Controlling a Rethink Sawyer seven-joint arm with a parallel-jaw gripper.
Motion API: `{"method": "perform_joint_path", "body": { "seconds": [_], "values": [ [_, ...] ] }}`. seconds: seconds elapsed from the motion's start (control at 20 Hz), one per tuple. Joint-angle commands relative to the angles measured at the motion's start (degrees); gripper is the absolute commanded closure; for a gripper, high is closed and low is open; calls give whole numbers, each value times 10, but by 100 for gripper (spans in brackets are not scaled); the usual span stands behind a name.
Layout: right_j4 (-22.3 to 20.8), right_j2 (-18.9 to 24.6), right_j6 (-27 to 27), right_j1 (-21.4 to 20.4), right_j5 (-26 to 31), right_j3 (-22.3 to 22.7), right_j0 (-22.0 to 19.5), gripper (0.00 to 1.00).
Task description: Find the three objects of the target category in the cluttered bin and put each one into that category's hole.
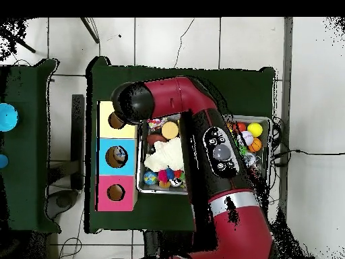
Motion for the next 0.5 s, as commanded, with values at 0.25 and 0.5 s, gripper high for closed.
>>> {"method": "perform_joint_path", "body": {
  "seconds": [0.25,0.5],
  "values": [
    [-6,20,-131,-22,87,32,-31,0],
    [4,14,-130,-71,158,32,-23,0]
  ]
}}
